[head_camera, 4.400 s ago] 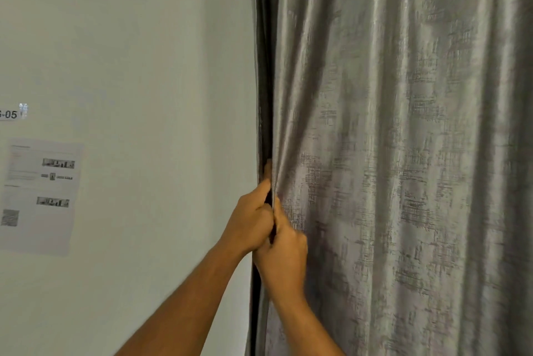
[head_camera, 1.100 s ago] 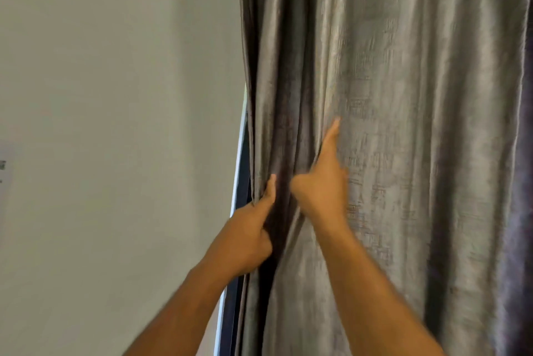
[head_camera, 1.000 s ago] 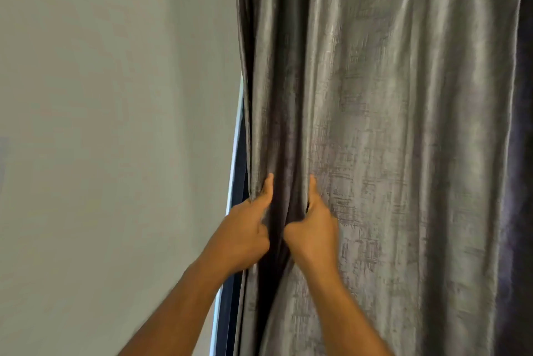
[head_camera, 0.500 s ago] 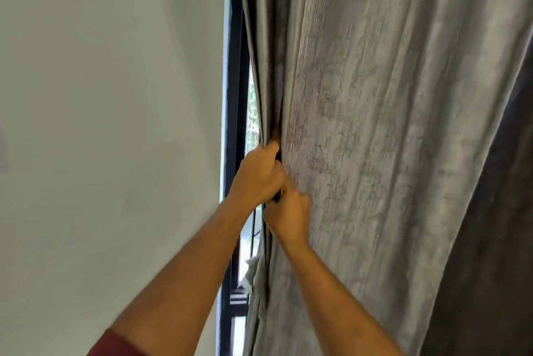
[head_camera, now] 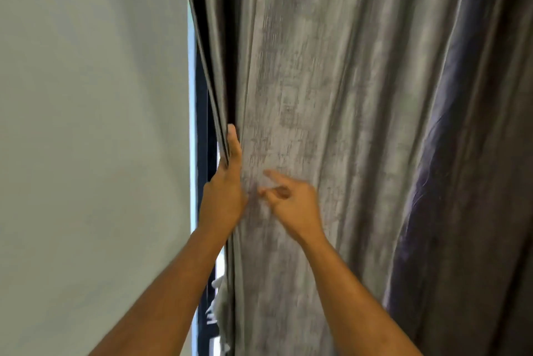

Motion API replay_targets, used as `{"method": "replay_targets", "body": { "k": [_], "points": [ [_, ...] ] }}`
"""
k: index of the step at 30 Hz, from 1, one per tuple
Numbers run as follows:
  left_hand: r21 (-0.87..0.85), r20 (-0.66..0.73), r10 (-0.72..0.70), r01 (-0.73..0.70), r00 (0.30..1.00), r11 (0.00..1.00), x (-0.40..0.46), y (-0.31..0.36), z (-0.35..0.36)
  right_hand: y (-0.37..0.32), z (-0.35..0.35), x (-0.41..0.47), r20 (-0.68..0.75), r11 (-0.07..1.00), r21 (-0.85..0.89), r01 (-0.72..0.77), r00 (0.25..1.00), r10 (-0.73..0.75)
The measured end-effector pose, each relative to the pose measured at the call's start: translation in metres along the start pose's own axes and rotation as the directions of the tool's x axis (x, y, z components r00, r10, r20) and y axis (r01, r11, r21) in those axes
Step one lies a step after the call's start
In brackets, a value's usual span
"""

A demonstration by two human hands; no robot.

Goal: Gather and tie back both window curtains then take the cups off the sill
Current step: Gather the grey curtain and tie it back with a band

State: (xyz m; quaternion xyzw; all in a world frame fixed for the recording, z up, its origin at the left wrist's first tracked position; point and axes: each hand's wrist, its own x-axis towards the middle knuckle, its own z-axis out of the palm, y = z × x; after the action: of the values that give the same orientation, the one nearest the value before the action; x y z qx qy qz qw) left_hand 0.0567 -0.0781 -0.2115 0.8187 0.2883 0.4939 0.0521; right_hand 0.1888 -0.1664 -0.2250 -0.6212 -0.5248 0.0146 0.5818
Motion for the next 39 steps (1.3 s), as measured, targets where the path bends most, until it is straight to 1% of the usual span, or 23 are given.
{"method": "replay_targets", "body": {
  "k": [1, 2, 3, 4, 5, 7, 9, 12, 15, 16, 19, 22, 25, 26, 28, 30, 31, 33, 34, 36, 37, 38, 39],
  "points": [
    [0.047, -0.001, 0.022, -0.021, 1.000, 0.999, -0.002, -0.002, 0.003, -0.006, -0.014, 0.009, -0.210, 1.000, -0.016, -0.006, 0.978, 0.002],
    [0.078, -0.001, 0.035, -0.034, 0.999, 0.996, -0.003, -0.003, 0.006, -0.012, -0.028, 0.020, -0.387, 0.998, -0.061, -0.017, 0.922, -0.008],
    [0.101, 0.007, 0.043, -0.043, 0.999, 0.994, -0.001, -0.002, 0.008, -0.016, -0.041, 0.034, -0.493, 0.993, -0.104, -0.046, 0.870, -0.011],
    [0.118, 0.017, 0.034, -0.035, 0.999, 0.992, -0.001, -0.002, 0.010, -0.018, -0.050, 0.047, -0.529, 0.986, -0.132, -0.107, 0.849, 0.021],
    [0.130, 0.020, 0.027, -0.030, 0.999, 0.991, 0.000, 0.000, 0.012, -0.018, -0.059, 0.063, -0.522, 0.975, -0.142, -0.172, 0.850, 0.074],
    [0.150, 0.027, 0.017, -0.021, 0.999, 0.988, 0.002, 0.001, 0.016, -0.013, -0.067, 0.086, -0.448, 0.963, -0.083, -0.256, 0.873, 0.193],
    [0.145, 0.038, 0.020, -0.026, 0.999, 0.989, 0.004, 0.001, 0.021, 0.000, -0.065, 0.098, -0.409, 0.961, 0.005, -0.277, 0.876, 0.255],
    [0.146, 0.042, 0.039, -0.044, 0.998, 0.988, 0.010, -0.001, 0.023, 0.018, -0.055, 0.106, -0.394, 0.964, 0.114, -0.241, 0.880, 0.266],
    [0.181, 0.044, 0.005, -0.012, 0.999, 0.983, 0.015, 0.001, 0.022, 0.020, -0.047, 0.101, -0.421, 0.962, 0.096, -0.255, 0.866, 0.271],
    [0.183, 0.051, -0.008, -0.001, 0.999, 0.983, 0.017, 0.002, 0.022, 0.019, -0.045, 0.099, -0.432, 0.960, 0.119, -0.252, 0.858, 0.279],
    [0.189, 0.070, -0.028, 0.014, 0.997, 0.982, 0.018, 0.006, 0.021, 0.008, -0.037, 0.095, -0.412, 0.951, 0.248, -0.184, 0.869, 0.275],
    [0.190, 0.065, -0.040, 0.027, 0.997, 0.981, 0.019, 0.006, 0.022, 0.007, -0.028, 0.097, -0.368, 0.955, 0.207, -0.214, 0.887, 0.279],
    [0.159, 0.078, -0.015, 0.002, 0.997, 0.987, 0.021, 0.001, 0.026, 0.016, -0.026, 0.102, -0.386, 0.940, 0.295, -0.173, 0.878, 0.283],
    [0.154, 0.081, -0.007, -0.005, 0.997, 0.988, 0.022, -0.001, 0.029, 0.019, -0.025, 0.101, -0.403, 0.939, 0.301, -0.168, 0.870, 0.285],
    [0.147, 0.094, -0.037, 0.023, 0.995, 0.989, 0.025, -0.002, 0.032, 0.023, -0.019, 0.093, -0.453, 0.960, 0.246, -0.134, 0.859, 0.236],
    [0.146, 0.111, -0.101, 0.085, 0.989, 0.986, 0.028, 0.003, 0.035, 0.025, -0.010, 0.076, -0.523, 0.994, 0.093, -0.062, 0.846, 0.102],
    [0.164, 0.108, -0.138, 0.119, 0.985, 0.979, 0.030, 0.007, 0.033, 0.024, -0.006, 0.067, -0.536, 0.999, 0.018, -0.037, 0.843, 0.041],
    [0.143, 0.117, -0.171, 0.154, 0.978, 0.978, 0.035, 0.010, 0.035, 0.014, 0.001, 0.053, -0.528, 0.998, -0.051, -0.024, 0.849, -0.006],
    [0.075, 0.109, -0.172, 0.164, 0.979, 0.984, 0.035, 0.010, 0.035, 0.008, 0.006, 0.051, -0.519, 0.997, -0.077, -0.007, 0.854, -0.034],
    [-0.088, 0.129, -0.141, 0.153, 0.982, 0.984, 0.036, 0.006, 0.042, -0.013, 0.017, 0.053, -0.439, 0.991, -0.120, 0.057, 0.892, -0.105],
    [-0.083, 0.142, -0.091, 0.103, 0.986, 0.991, 0.037, 0.003, 0.046, -0.023, 0.024, 0.055, -0.383, 0.983, -0.150, 0.107, 0.910, -0.157],
    [-0.070, 0.115, -0.094, 0.102, 0.989, 0.992, 0.036, 0.003, 0.043, -0.030, 0.029, 0.060, -0.348, 0.974, -0.177, 0.140, 0.917, -0.195],
    [-0.061, 0.121, -0.143, 0.151, 0.982, 0.987, 0.038, 0.002, 0.040, -0.037, 0.033, 0.064, -0.308, 0.970, -0.194, 0.144, 0.930, -0.199]
  ]
}}
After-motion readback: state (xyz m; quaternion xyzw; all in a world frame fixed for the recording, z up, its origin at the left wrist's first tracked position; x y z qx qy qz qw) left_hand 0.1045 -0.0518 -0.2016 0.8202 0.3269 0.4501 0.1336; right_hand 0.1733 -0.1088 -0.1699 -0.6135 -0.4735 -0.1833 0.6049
